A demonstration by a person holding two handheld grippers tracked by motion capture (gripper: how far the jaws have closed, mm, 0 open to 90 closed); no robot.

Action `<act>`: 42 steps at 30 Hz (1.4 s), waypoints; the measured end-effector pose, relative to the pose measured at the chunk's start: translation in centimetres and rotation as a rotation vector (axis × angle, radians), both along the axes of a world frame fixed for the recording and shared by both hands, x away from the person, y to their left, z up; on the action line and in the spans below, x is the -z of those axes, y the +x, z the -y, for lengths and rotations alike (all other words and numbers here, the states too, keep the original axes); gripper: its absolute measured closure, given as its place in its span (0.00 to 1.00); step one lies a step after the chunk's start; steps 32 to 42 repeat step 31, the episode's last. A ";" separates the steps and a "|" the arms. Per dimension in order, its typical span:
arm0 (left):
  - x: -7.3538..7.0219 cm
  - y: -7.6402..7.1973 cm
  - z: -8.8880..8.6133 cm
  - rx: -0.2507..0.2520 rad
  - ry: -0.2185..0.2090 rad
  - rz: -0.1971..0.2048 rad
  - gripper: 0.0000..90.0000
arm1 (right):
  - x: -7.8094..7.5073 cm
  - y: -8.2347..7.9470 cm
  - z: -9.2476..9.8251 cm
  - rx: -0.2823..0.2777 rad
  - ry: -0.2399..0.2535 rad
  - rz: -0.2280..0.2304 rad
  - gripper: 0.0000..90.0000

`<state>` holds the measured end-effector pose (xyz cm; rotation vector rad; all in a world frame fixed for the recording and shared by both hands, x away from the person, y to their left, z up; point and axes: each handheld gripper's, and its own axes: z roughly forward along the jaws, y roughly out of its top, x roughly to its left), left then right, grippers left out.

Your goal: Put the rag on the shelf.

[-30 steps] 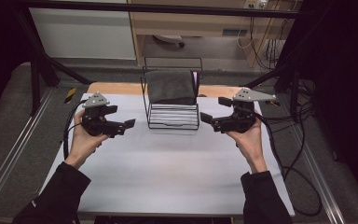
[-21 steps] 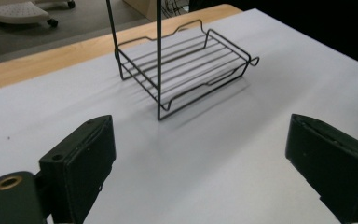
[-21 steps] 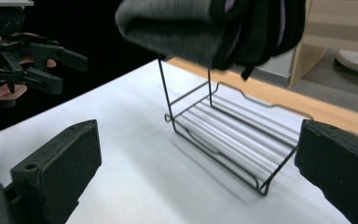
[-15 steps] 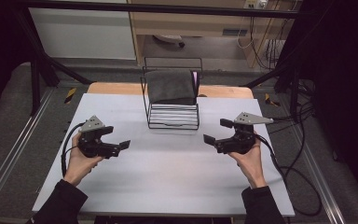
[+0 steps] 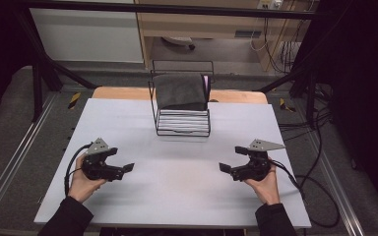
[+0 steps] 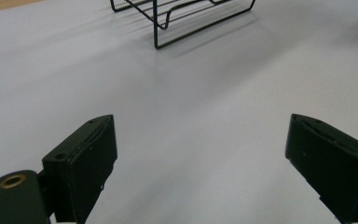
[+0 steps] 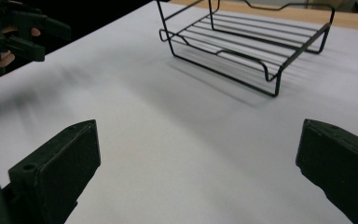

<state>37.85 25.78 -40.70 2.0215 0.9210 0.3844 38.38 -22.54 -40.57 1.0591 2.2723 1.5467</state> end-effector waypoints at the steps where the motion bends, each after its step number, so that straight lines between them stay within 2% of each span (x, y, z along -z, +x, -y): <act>1: 0.2 -0.1 -0.1 0.000 0.002 -0.002 0.10 | 0.3 -0.1 0.1 0.001 -0.009 -0.003 0.01; 10: 2.2 -0.9 -1.1 0.007 0.002 -0.038 0.10 | 2.6 -0.7 1.7 0.013 -0.047 -0.036 0.01; 18: 2.8 -1.0 -1.8 0.001 0.000 -0.045 0.10 | 4.1 -1.0 2.8 0.026 -0.083 -0.074 0.01; 29: 3.4 -1.3 -1.9 0.003 0.019 -0.053 0.10 | 4.6 -1.6 3.3 0.031 -0.088 -0.079 0.01; 42: 3.4 -1.3 -1.9 0.002 0.018 -0.056 0.10 | 4.6 -1.6 3.3 0.032 -0.087 -0.083 0.01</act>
